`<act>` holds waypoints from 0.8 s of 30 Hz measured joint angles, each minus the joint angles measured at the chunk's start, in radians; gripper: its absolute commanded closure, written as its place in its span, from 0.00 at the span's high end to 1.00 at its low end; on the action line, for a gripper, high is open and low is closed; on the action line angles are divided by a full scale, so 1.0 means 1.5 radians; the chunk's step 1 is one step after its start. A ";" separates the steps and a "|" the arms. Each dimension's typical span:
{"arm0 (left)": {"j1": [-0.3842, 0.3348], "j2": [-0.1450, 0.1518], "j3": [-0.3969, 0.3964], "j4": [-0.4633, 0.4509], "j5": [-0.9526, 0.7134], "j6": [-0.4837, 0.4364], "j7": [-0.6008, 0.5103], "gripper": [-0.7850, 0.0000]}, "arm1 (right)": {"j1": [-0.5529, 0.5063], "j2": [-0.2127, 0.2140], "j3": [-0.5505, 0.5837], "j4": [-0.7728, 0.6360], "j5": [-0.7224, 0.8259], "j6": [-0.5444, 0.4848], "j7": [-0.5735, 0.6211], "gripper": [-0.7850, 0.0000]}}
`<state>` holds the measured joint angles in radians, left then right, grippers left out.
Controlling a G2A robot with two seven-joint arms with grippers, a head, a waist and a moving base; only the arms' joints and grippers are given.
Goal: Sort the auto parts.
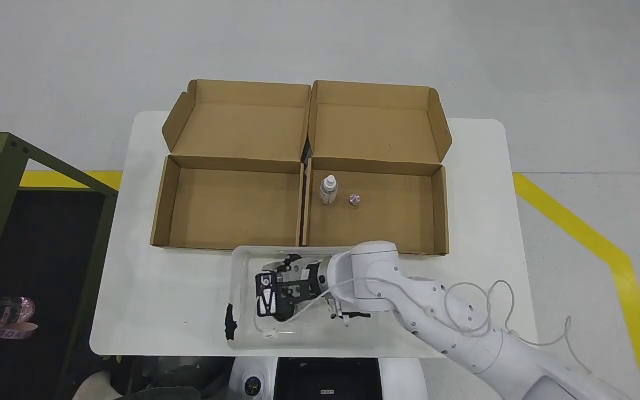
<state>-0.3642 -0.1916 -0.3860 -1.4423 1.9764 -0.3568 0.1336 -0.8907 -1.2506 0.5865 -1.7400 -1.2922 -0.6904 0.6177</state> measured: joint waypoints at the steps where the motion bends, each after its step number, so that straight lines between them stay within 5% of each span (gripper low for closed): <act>1: 0.000 0.000 0.000 0.000 0.000 0.000 0.000 1.00 | -0.004 0.001 0.005 -0.008 -0.001 0.000 -0.004 0.00; 24: 0.000 0.000 0.000 0.000 0.000 0.000 0.000 1.00 | -0.060 0.019 0.117 -0.088 -0.047 0.069 -0.140 0.00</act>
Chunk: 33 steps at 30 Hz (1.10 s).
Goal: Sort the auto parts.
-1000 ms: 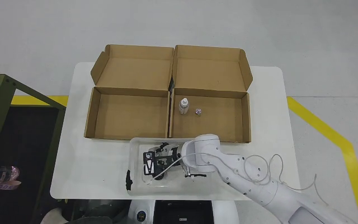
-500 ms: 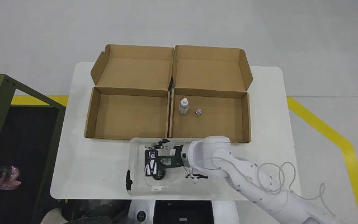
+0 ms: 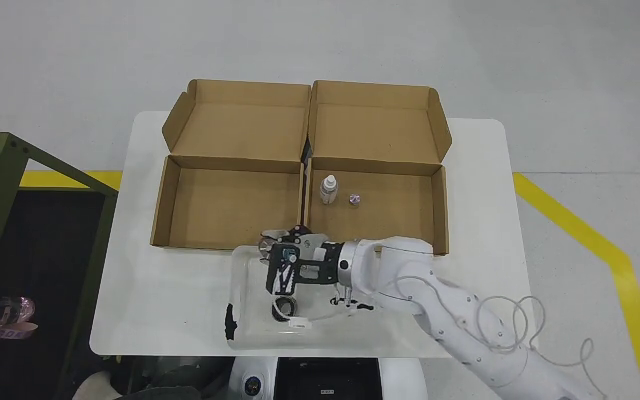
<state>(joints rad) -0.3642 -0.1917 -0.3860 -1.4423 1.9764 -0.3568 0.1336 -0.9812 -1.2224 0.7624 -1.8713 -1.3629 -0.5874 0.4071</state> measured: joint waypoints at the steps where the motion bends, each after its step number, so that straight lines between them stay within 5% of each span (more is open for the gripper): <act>1: 0.000 0.000 0.000 0.000 0.000 0.000 0.000 1.00 | 0.004 -0.001 0.002 0.003 0.002 0.002 -0.002 0.00; 33: 0.000 0.000 0.000 0.000 0.000 0.000 0.000 1.00 | 0.207 -0.089 -0.076 0.286 0.099 0.070 -0.008 0.00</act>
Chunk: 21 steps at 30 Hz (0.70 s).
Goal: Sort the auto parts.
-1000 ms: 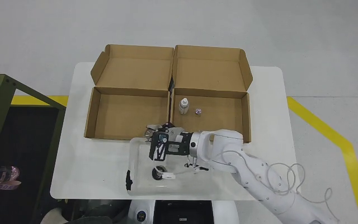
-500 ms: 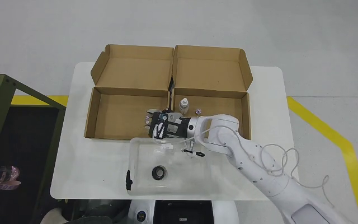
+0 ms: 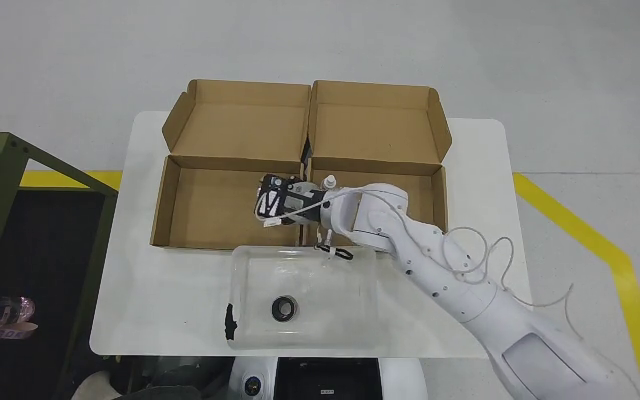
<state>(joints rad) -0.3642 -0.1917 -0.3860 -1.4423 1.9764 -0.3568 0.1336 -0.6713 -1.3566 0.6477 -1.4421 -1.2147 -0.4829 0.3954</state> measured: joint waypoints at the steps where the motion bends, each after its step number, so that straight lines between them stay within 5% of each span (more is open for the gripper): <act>1: 0.000 0.000 0.000 0.000 0.000 0.000 0.000 1.00 | 0.006 -0.004 -0.005 0.010 0.003 0.002 0.002 0.00; 17: 0.000 0.000 0.000 0.000 0.000 0.000 0.000 1.00 | 0.087 -0.076 -0.080 0.186 0.021 0.030 0.038 0.00; 21: 0.000 0.000 0.000 0.000 0.000 0.000 0.000 1.00 | 0.095 -0.090 -0.090 0.212 0.015 0.039 0.042 0.11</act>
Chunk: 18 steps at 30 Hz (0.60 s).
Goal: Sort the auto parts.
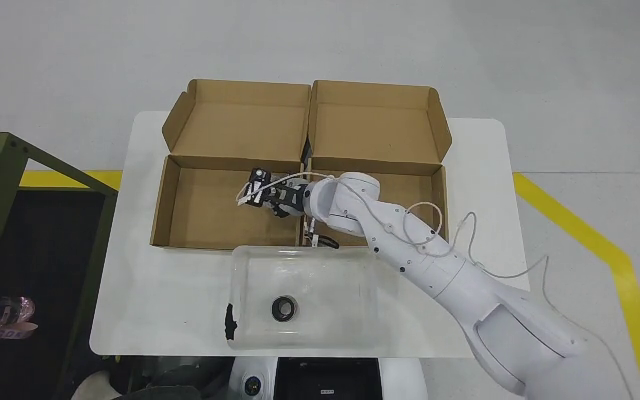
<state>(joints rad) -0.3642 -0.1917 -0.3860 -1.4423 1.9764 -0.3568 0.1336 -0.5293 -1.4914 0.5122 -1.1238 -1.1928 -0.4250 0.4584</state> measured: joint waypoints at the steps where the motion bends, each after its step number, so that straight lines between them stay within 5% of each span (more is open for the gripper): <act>1: 0.000 0.000 0.000 0.000 0.000 0.000 0.000 1.00 | 0.002 -0.003 -0.002 0.005 -0.002 0.001 0.002 0.13; 12: 0.000 0.000 0.000 0.000 0.000 0.000 0.000 1.00 | 0.011 -0.029 -0.014 0.041 -0.030 0.011 0.030 0.40; 18: 0.000 0.000 0.000 0.000 0.000 0.000 0.000 1.00 | 0.011 -0.037 -0.011 0.048 -0.041 0.010 0.042 0.45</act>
<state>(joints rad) -0.3642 -0.1917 -0.3860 -1.4423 1.9764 -0.3568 0.1336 -0.5130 -1.5468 0.4959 -1.0520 -1.2545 -0.4100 0.5207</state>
